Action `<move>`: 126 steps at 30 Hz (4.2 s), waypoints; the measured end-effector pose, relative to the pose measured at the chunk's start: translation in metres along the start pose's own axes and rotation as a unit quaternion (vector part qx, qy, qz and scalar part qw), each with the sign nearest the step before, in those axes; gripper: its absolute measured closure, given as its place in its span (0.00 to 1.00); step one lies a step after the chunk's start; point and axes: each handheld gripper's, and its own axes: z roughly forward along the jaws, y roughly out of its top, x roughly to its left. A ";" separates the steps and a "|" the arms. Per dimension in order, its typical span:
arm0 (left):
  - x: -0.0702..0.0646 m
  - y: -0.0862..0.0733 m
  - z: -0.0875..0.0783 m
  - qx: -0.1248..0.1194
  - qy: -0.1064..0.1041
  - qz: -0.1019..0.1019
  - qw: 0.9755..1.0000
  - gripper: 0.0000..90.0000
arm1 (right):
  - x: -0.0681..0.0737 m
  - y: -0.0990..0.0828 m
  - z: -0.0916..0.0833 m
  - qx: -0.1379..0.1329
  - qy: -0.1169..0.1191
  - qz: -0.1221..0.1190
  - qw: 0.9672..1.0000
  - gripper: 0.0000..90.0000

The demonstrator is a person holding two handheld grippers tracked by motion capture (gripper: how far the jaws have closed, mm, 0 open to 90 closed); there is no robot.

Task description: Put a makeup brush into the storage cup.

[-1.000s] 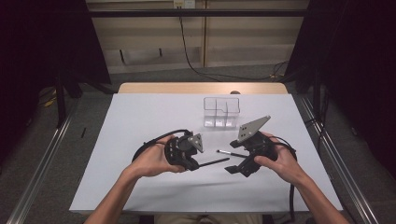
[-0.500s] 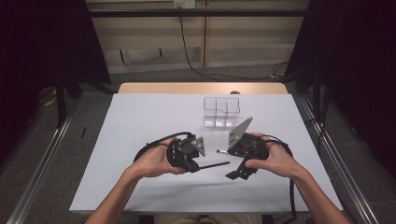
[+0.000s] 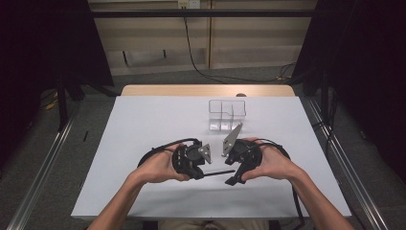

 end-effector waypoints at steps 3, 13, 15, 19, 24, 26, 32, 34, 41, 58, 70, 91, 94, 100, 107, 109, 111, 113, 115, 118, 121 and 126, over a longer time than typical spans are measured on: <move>0.000 0.000 0.001 0.004 -0.001 0.001 1.000 0.93 | -0.001 0.000 0.003 0.004 0.002 0.003 1.000 0.44; 0.000 0.001 0.004 0.005 -0.004 -0.001 1.000 0.93 | -0.005 -0.002 0.012 0.015 0.002 0.009 1.000 0.62; -0.001 0.001 0.004 0.007 -0.002 0.004 1.000 0.93 | -0.004 0.000 0.015 0.019 0.007 0.005 1.000 0.66; 0.000 0.000 0.004 0.009 -0.003 0.005 1.000 0.93 | -0.002 0.002 0.017 0.020 0.004 -0.002 1.000 0.72; 0.001 0.000 0.005 0.010 -0.004 0.006 1.000 0.93 | -0.003 0.002 0.018 0.021 0.004 -0.001 1.000 0.83; 0.001 -0.001 0.004 0.011 -0.001 0.005 1.000 0.93 | -0.004 0.002 0.019 0.018 0.010 -0.006 1.000 0.88; 0.002 -0.002 0.004 0.006 0.006 0.022 1.000 0.93 | -0.003 0.001 0.020 0.013 0.012 -0.020 1.000 0.92; 0.002 -0.002 0.004 0.008 0.013 0.029 0.999 0.93 | -0.003 0.001 0.020 0.011 0.014 -0.021 1.000 0.93; 0.005 -0.005 0.003 -0.010 0.004 0.028 1.000 0.92 | -0.005 -0.002 0.020 0.003 0.021 -0.018 1.000 0.93; 0.015 -0.017 -0.009 -0.096 0.021 -0.028 0.995 0.47 | -0.011 -0.010 0.014 -0.030 0.016 0.014 0.999 0.93; 0.022 -0.025 -0.013 -0.139 0.037 -0.081 0.986 0.11 | -0.013 -0.014 0.010 -0.041 0.016 0.042 0.998 0.93; 0.018 -0.055 -0.016 -0.199 0.065 -0.110 0.972 0.05 | -0.010 -0.044 0.003 -0.096 -0.023 0.096 0.990 0.93; 0.018 -0.057 -0.017 -0.204 0.072 -0.115 0.970 0.05 | -0.010 -0.049 0.001 -0.109 -0.021 0.101 0.989 0.93; 0.018 -0.061 -0.017 -0.211 0.074 -0.127 0.966 0.05 | -0.005 -0.057 0.002 -0.137 -0.035 0.110 0.984 0.93; 0.019 -0.063 -0.019 -0.219 0.070 -0.130 0.964 0.06 | 0.000 -0.061 0.005 -0.164 -0.047 0.125 0.977 0.93; 0.019 -0.063 -0.019 -0.219 0.071 -0.131 0.964 0.06 | 0.000 -0.063 0.006 -0.170 -0.048 0.128 0.976 0.93; 0.018 -0.064 -0.019 -0.223 0.071 -0.136 0.963 0.06 | 0.001 -0.065 0.005 -0.177 -0.042 0.129 0.975 0.93; 0.019 -0.065 -0.019 -0.222 0.073 -0.131 0.963 0.06 | 0.001 -0.067 0.006 -0.181 -0.043 0.132 0.974 0.93; 0.018 -0.065 -0.020 -0.224 0.074 -0.134 0.962 0.06 | 0.002 -0.069 0.007 -0.184 -0.038 0.138 0.972 0.93; 0.018 -0.067 -0.021 -0.226 0.078 -0.136 0.962 0.06 | 0.004 -0.072 0.007 -0.200 -0.031 0.144 0.969 0.93; 0.018 -0.068 -0.022 -0.230 0.082 -0.138 0.960 0.06 | 0.004 -0.074 0.005 -0.228 -0.032 0.149 0.962 0.93; 0.016 -0.069 -0.024 -0.234 0.083 -0.140 0.958 0.06 | 0.006 -0.075 0.005 -0.249 -0.033 0.140 0.958 0.93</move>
